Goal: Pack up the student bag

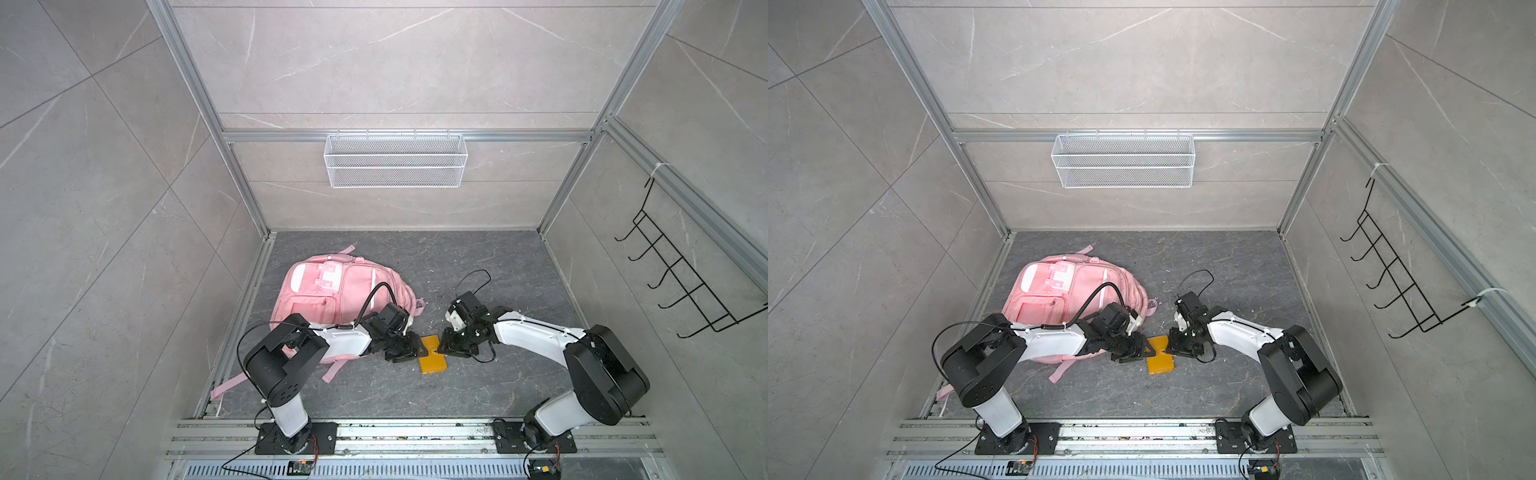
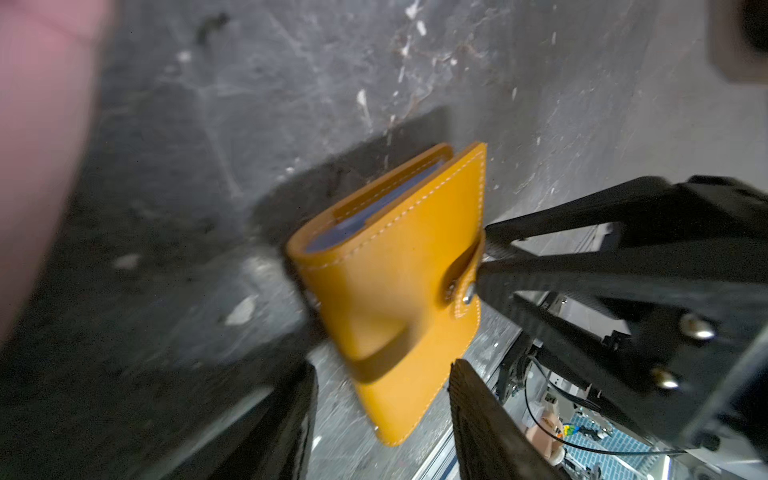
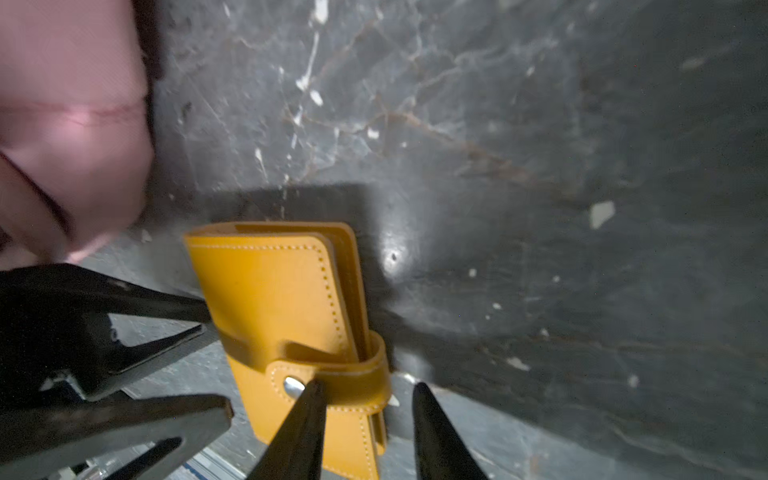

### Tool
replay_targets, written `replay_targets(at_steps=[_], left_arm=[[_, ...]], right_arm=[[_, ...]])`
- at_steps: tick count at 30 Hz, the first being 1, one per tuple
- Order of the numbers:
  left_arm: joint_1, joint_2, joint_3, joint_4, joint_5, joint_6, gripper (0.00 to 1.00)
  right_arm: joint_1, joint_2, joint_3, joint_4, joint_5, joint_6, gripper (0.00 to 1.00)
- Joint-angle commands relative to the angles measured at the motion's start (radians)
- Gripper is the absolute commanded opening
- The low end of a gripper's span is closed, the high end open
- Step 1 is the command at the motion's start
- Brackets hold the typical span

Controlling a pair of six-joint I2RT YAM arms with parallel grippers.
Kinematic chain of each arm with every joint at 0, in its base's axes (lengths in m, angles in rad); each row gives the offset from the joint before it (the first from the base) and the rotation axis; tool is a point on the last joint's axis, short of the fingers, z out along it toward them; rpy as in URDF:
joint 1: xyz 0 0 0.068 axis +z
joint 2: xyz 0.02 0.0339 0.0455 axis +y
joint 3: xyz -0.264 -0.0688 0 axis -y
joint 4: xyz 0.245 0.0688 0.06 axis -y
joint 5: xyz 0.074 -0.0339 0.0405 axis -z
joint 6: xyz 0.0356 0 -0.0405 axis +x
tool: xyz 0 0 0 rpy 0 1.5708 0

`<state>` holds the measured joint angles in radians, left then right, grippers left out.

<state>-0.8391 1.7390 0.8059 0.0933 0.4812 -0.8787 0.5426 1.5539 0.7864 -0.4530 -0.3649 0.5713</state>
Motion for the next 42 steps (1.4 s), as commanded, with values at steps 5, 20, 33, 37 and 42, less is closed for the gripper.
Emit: replay_targets(at_steps=[5, 20, 33, 37, 42], left_arm=[[-0.034, 0.103, -0.022, 0.183, -0.052, -0.088, 0.43], [-0.021, -0.078, 0.113, -0.018, -0.045, 0.073, 0.00], [0.216, -0.405, 0.163, -0.185, 0.173, 0.206, 0.00], [0.305, -0.482, 0.158, -0.184, 0.254, 0.194, 0.00], [0.376, -0.542, 0.164, -0.160, 0.348, 0.166, 0.00]], right_arm=[[-0.004, 0.035, -0.045, 0.047, -0.043, -0.006, 0.36], [-0.033, -0.218, -0.020, 0.057, -0.207, -0.061, 0.49], [-0.207, -0.389, 0.247, -0.042, -0.395, -0.053, 0.86], [-0.225, -0.346, 0.261, 0.111, -0.546, 0.007, 0.87], [-0.226, -0.252, 0.285, 0.200, -0.687, -0.013, 0.87]])
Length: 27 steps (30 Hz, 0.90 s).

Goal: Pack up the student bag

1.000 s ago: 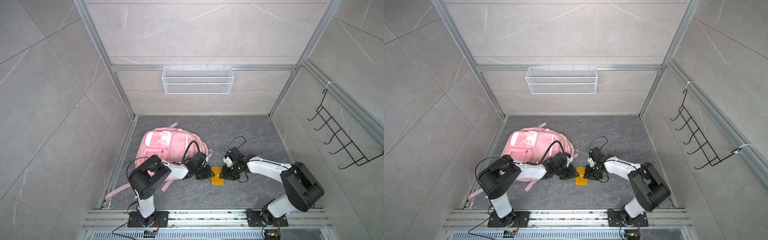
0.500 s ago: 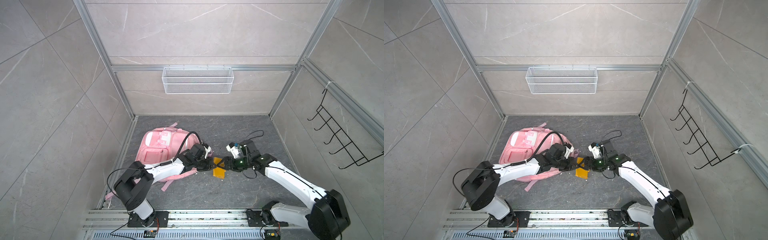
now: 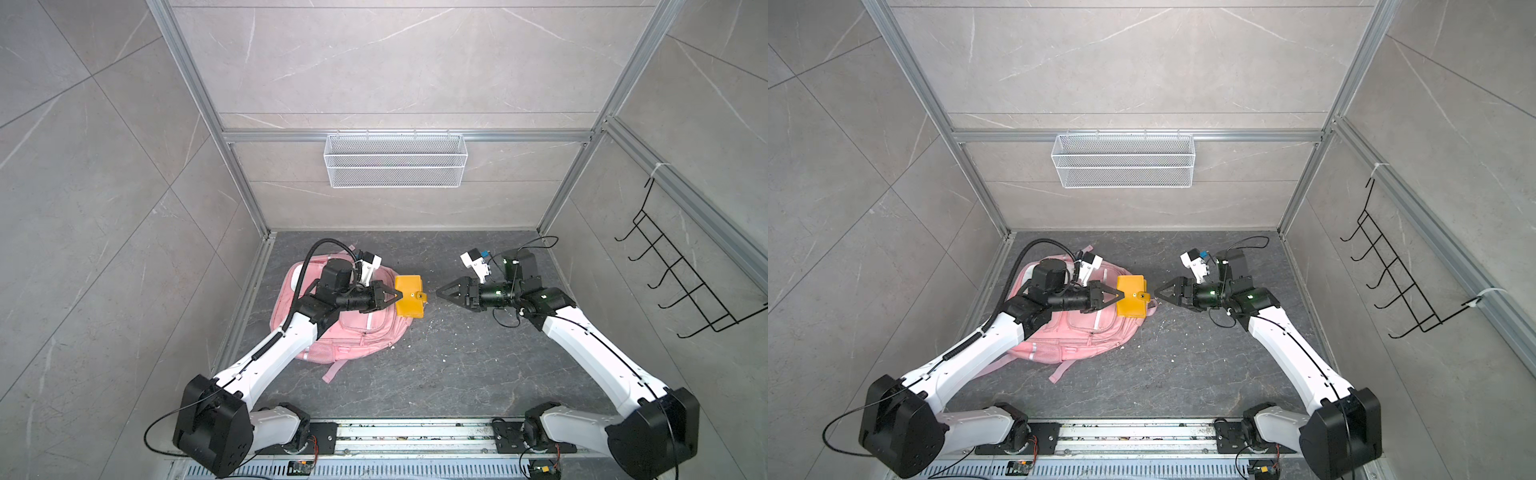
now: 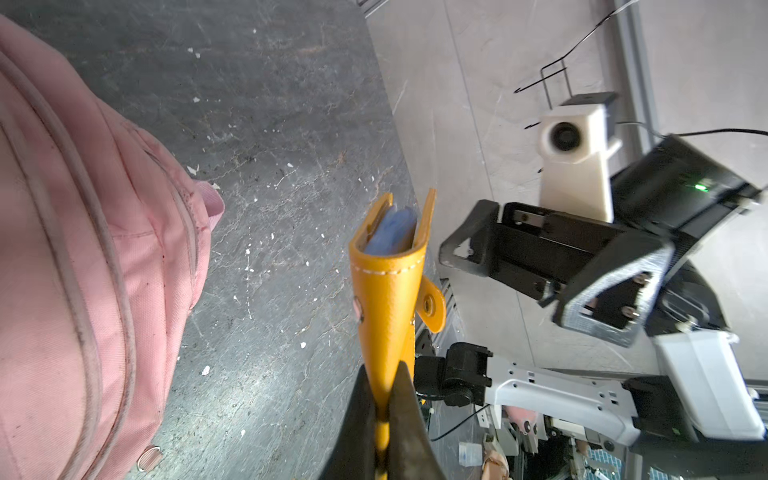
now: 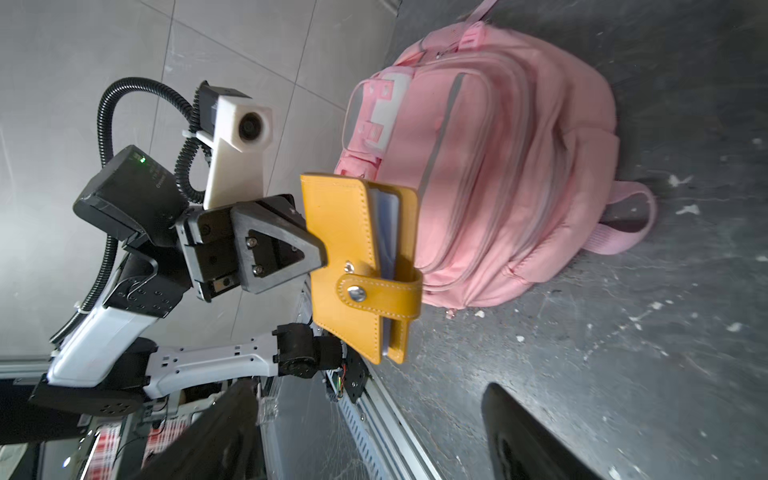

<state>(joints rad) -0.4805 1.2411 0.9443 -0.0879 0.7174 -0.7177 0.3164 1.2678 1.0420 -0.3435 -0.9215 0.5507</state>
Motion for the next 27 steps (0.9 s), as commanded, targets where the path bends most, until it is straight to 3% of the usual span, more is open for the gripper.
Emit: replay_targets(at_steps=[1, 11, 18, 20, 25, 27], left_arm=[[0.021, -0.049, 0.031, 0.021, 0.128, 0.002, 0.00], [0.028, -0.057, 0.033, 0.087, 0.172, -0.057, 0.00], [0.031, -0.035, 0.035, 0.139, 0.165, -0.095, 0.00], [0.029, -0.026, 0.040, 0.137, 0.167, -0.094, 0.00], [0.030, -0.007, 0.056, 0.080, 0.160, -0.061, 0.00], [0.031, -0.003, 0.064, 0.058, 0.150, -0.051, 0.12]], right_arm=[[0.000, 0.056, 0.037, 0.120, -0.155, 0.017, 0.87], [0.047, 0.188, 0.095, 0.272, -0.272, 0.055, 0.85], [0.093, 0.222, 0.061, 0.398, -0.257, 0.114, 0.83], [0.096, 0.230, 0.055, 0.464, -0.246, 0.153, 0.74], [0.107, 0.253, 0.060, 0.557, -0.230, 0.207, 0.17], [0.110, 0.257, 0.066, 0.557, -0.225, 0.204, 0.03]])
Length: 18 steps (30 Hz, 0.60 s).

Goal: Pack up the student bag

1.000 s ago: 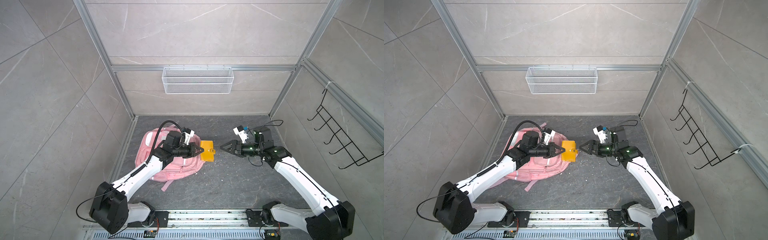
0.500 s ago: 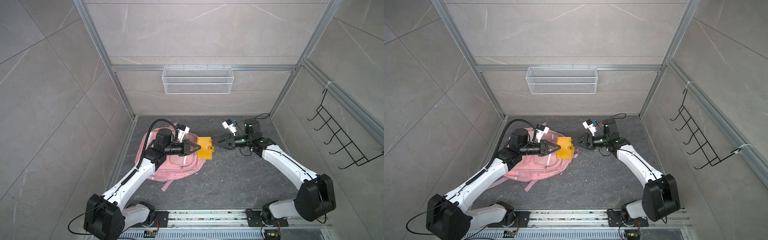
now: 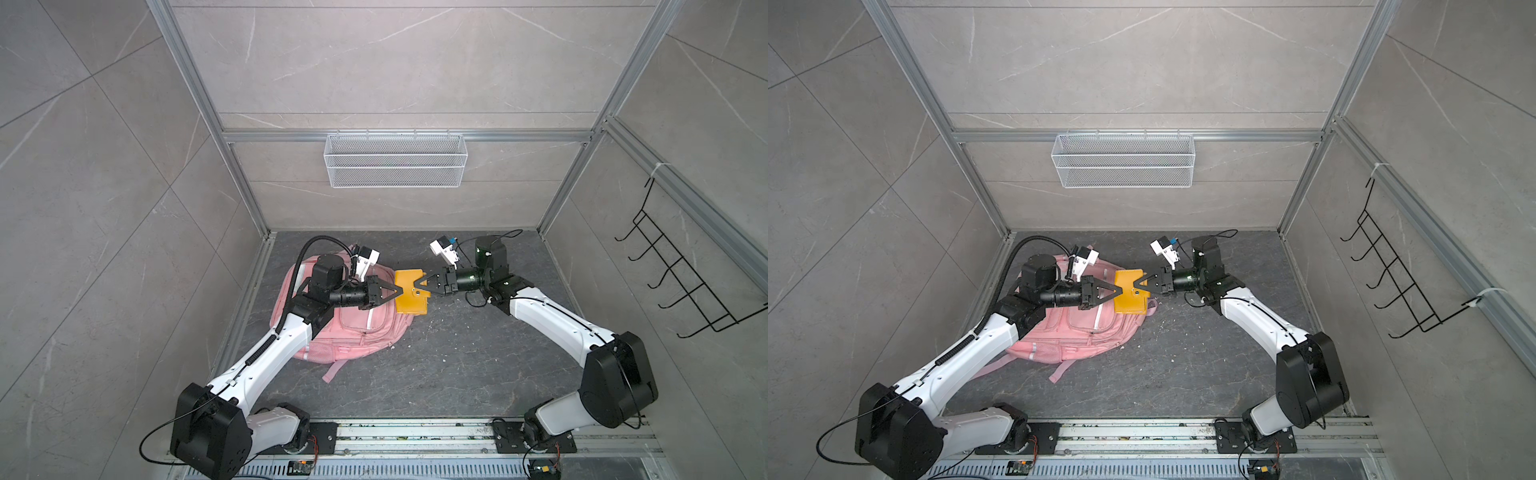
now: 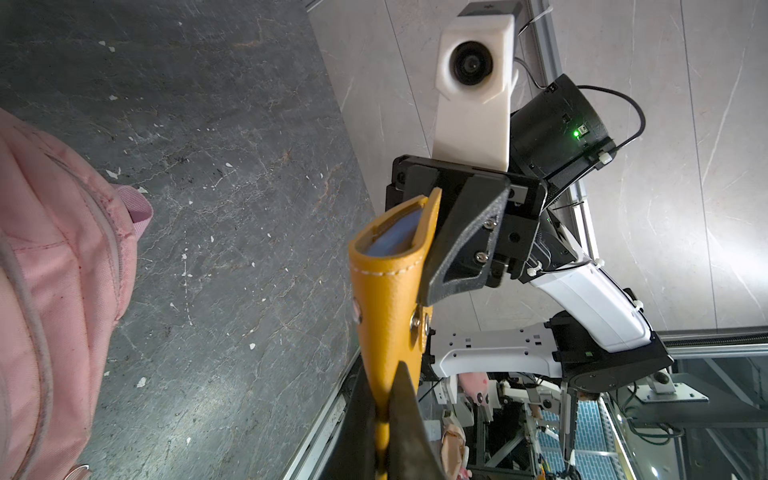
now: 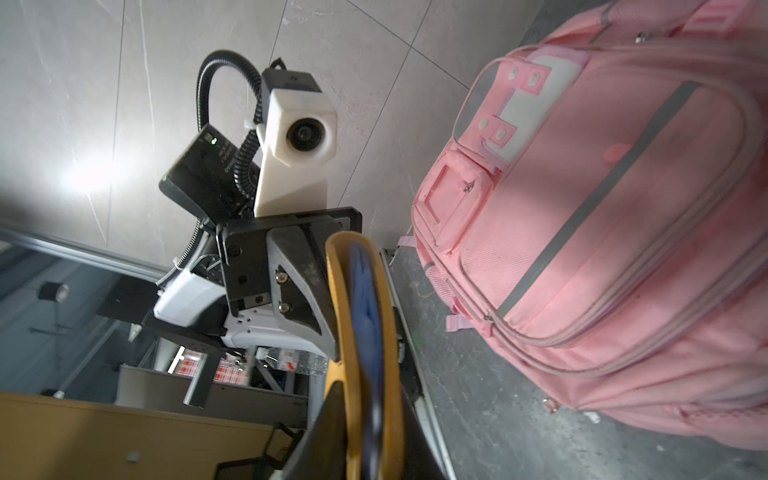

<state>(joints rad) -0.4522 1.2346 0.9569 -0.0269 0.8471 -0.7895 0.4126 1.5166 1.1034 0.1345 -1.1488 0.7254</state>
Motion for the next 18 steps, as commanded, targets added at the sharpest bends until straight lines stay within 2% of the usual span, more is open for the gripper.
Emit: replay_targets(at_steps=[1, 2, 6, 7, 8, 12, 16, 18], left_arm=[[0.002, 0.004, 0.057, -0.024, 0.009, 0.032, 0.17], [0.003, 0.006, 0.066, -0.051, -0.005, 0.048, 0.24], [0.040, 0.000, 0.099, -0.210, -0.121, 0.098, 0.65], [0.058, 0.003, 0.110, -0.262, -0.155, 0.112, 0.70], [0.070, 0.011, 0.124, -0.319, -0.192, 0.132, 0.73], [0.076, 0.112, 0.208, -0.559, -0.389, 0.264, 0.73], [0.038, 0.241, 0.270, -0.615, -0.573, 0.311, 0.68], [0.014, 0.316, 0.331, -0.660, -0.678, 0.327, 0.68]], right_arm=[[0.014, 0.010, 0.006, 0.077, 0.006, 0.026, 0.00], [0.015, 0.010, 0.009, 0.067, 0.011, 0.019, 0.00], [0.007, 0.002, 0.030, -0.066, 0.082, -0.076, 0.00], [0.000, -0.005, 0.031, -0.099, 0.114, -0.098, 0.00], [-0.006, -0.011, 0.026, -0.121, 0.144, -0.117, 0.00], [-0.036, -0.022, 0.029, -0.261, 0.284, -0.191, 0.00], [-0.055, 0.006, 0.057, -0.437, 0.393, -0.267, 0.00], [-0.059, 0.000, 0.047, -0.446, 0.423, -0.266, 0.00]])
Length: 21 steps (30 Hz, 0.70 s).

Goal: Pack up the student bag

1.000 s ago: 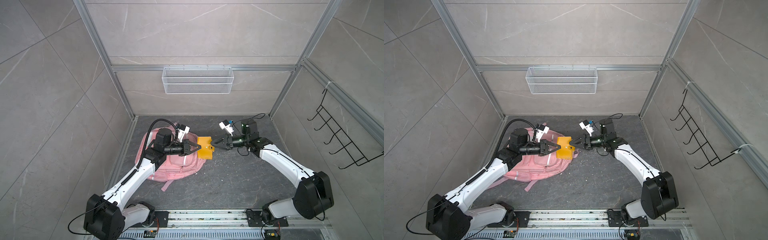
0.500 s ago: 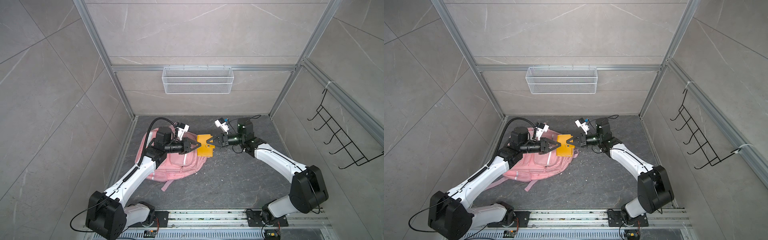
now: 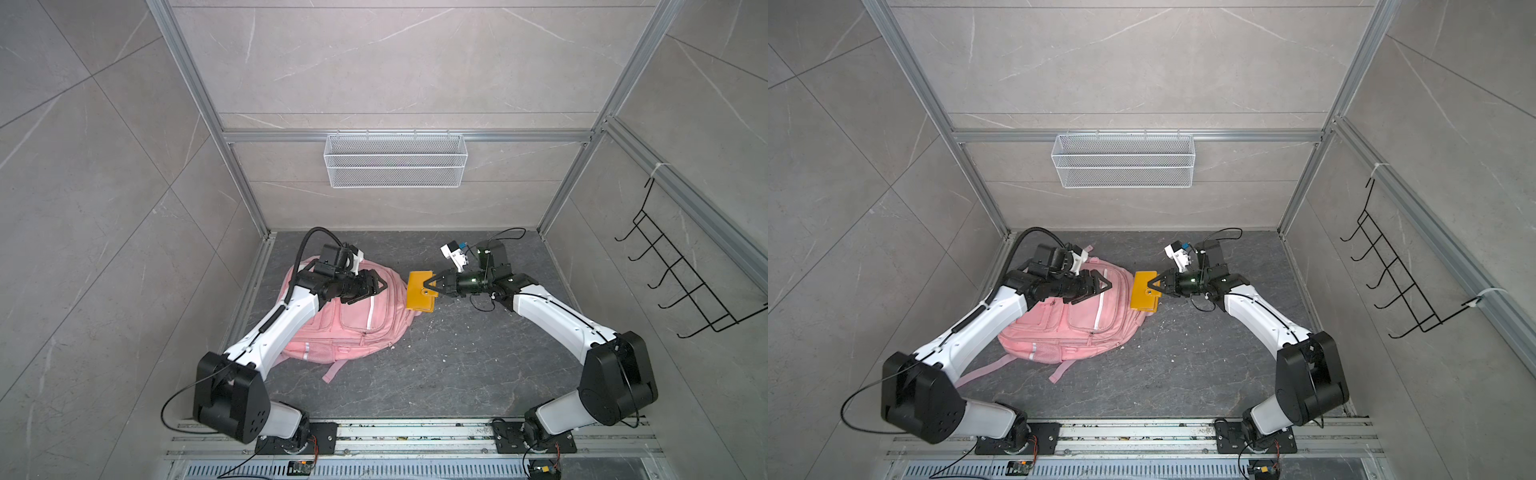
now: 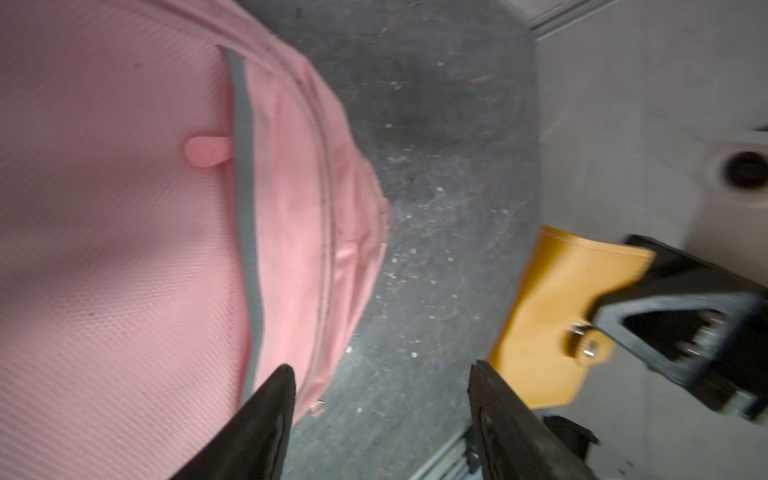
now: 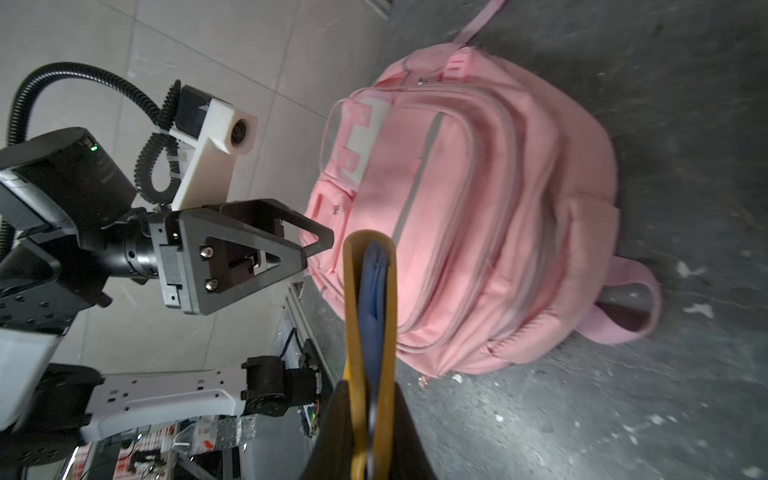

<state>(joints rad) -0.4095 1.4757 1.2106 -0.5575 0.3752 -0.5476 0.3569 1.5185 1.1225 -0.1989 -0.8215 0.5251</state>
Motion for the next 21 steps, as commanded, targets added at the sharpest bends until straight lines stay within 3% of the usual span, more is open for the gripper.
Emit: replay_targets(at_steps=[1, 5, 8, 13, 15, 16, 21], left_arm=[[-0.038, 0.111, 0.110, -0.147, -0.234, 0.096, 0.69], [-0.061, 0.257, 0.211, -0.189, -0.331, 0.104, 0.69], [-0.061, 0.316, 0.221, -0.128, -0.266, 0.103, 0.66], [-0.064, 0.319, 0.188, -0.017, -0.160, 0.093, 0.32], [-0.062, 0.300, 0.171, 0.006, -0.136, 0.079, 0.07], [-0.060, 0.288, 0.164, 0.015, -0.128, 0.073, 0.00], [-0.052, 0.160, 0.130, 0.083, -0.022, 0.067, 0.00]], right_arm=[[-0.004, -0.009, 0.022, -0.108, 0.107, -0.061, 0.00], [-0.004, -0.025, -0.004, -0.098, 0.116, -0.039, 0.00], [-0.003, -0.041, -0.024, -0.091, 0.127, -0.030, 0.00], [-0.004, -0.044, -0.029, -0.116, 0.170, -0.026, 0.00], [-0.003, -0.038, -0.035, -0.095, 0.169, -0.011, 0.00], [-0.004, -0.033, -0.035, -0.086, 0.165, -0.005, 0.00], [0.005, 0.003, -0.027, -0.042, 0.147, 0.006, 0.00]])
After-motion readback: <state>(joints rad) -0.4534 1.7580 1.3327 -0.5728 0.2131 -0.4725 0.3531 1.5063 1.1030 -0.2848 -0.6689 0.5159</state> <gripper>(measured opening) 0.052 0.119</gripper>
